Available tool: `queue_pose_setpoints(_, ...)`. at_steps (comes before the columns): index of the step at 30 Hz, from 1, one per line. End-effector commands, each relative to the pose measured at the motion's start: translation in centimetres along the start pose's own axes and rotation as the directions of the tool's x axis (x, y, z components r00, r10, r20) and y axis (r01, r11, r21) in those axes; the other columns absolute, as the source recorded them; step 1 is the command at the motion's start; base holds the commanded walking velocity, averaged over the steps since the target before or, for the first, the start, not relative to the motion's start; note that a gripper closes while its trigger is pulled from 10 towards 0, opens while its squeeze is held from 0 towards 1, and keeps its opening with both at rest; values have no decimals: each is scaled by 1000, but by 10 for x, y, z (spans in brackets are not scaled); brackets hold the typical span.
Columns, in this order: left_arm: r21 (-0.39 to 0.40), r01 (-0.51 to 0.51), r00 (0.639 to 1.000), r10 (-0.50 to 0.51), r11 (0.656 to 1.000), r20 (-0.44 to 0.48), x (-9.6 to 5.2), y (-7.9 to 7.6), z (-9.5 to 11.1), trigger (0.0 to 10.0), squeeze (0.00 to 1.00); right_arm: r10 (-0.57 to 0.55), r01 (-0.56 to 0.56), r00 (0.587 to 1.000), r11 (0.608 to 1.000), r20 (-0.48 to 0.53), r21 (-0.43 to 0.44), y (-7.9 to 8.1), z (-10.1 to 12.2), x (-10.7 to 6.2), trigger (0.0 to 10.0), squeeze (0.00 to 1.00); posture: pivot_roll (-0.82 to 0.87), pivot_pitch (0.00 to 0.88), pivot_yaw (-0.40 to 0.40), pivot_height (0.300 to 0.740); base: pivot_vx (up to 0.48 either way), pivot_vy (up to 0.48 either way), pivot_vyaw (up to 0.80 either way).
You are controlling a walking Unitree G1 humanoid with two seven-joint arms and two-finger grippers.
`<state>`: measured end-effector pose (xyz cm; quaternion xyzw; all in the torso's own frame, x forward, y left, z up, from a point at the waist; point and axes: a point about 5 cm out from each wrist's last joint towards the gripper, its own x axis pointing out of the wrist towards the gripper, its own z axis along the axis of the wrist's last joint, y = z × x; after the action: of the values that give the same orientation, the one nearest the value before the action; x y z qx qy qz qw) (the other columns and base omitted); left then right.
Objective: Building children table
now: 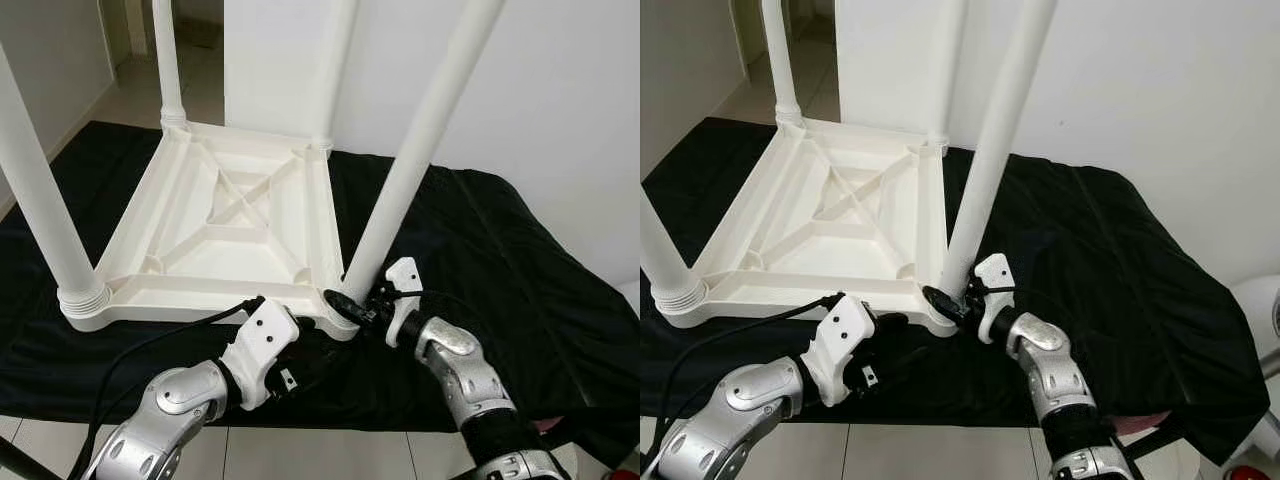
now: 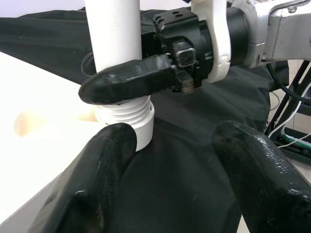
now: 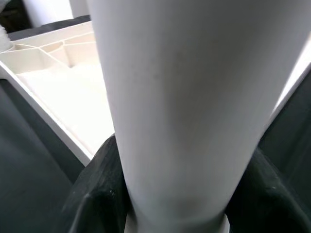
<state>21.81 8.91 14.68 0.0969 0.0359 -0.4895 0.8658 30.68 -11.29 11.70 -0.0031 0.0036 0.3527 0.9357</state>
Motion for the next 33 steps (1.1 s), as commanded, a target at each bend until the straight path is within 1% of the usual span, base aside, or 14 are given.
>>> queue_pose_setpoints(1, -11, 7, 1000, -7, 1000, 0, 2, 0, 0, 10000, 0, -104, 104, 994, 995, -18, -7, -5, 0, -3, 10000, 0, 37, 0, -133, 740, 0, 0, 0)
queue_pose_setpoints(5, -9, 12, 1000, -12, 1000, 0, 2, -1, 0, 10000, 0, -208, 208, 978, 978, -16, 3, 3, 2, -2, 10000, 0, 36, 0, -132, 740, 0, 0, 0)
queue_pose_setpoints(6, -10, 14, 1000, -14, 1000, 0, 3, -1, 0, 10000, 0, -276, 277, 960, 960, -45, 30, 6, -1, -3, 10000, 0, 37, 0, -136, 740, 0, 0, 0)
queue_pose_setpoints(7, -10, 14, 1000, -14, 1000, 0, 3, -1, 0, 10000, 0, -276, 277, 960, 960, -45, 30, 6, -1, -3, 10000, 0, 37, 0, -136, 740, 0, 0, 0)
queue_pose_setpoints(8, -9, 16, 1000, -16, 1000, 0, 3, -1, 0, 10000, 0, -363, 366, 929, 930, -77, 29, 8, -4, -5, 10000, 0, 39, 0, -140, 740, 0, 0, 0)
queue_pose_setpoints(9, -9, 16, 1000, -16, 1000, 0, 3, -1, 0, 10000, 0, -363, 366, 929, 930, -77, 29, 8, -4, -5, 10000, 0, 39, 0, -140, 740, 0, 0, 0)
queue_pose_setpoints(12, -9, 16, 1000, -16, 1000, 2, 4, -1, 0, 10000, 0, -524, 526, 845, 850, -108, -12, 13, -7, -11, 10000, 0, 42, 0, -147, 740, 0, 0, 0)
queue_pose_setpoints(16, -10, 16, 1000, -16, 1000, 3, 4, -1, 0, 10000, 0, -550, 552, 828, 834, -113, -17, 14, -8, -12, 10000, 0, 42, 0, -147, 740, 0, 0, 0)
queue_pose_setpoints(17, -9, 17, 1000, -17, 1000, 4, 4, -1, 0, 10000, 0, -572, 575, 811, 818, -126, -13, 16, -9, -12, 10000, 0, 44, 0, -150, 740, 0, 0, 0)
queue_pose_setpoints(20, -9, 18, 1000, -18, 1000, 4, 4, -1, 0, 10000, 0, -578, 582, 806, 813, -127, -4, 18, -9, -11, 10000, 0, 45, 0, -151, 740, 0, 0, 0)
queue_pose_setpoints(21, -9, 20, 1000, -20, 1000, 6, 5, -2, 0, 10000, 0, -581, 587, 805, 810, -122, 13, 18, -7, -12, 10000, 1000, 42, 0, -152, 740, 0, 0, 0)
queue_pose_setpoints(26, -9, 26, 1000, -26, 1000, 9, 6, -3, 0, 10000, 0, -568, 576, 816, 815, -109, 62, 16, -1, -13, 10000, 1000, 40, 0, -154, 740, 0, 0, 0)
queue_pose_setpoints(32, -4, 26, 1000, -26, 1000, 13, 8, -2, 1, 10000, 0, -512, 518, 853, 854, -99, 49, 8, 1, -18, 10000, 1000, 37, 0, -157, 740, 0, 0, 0)
queue_pose_setpoints(33, -4, 26, 1000, -26, 1000, 14, 9, -1, 1, 10000, 0, -468, 473, 879, 880, -90, 47, 5, 1, -20, 10000, 396, 36, 0, -156, 740, 0, 0, 0)
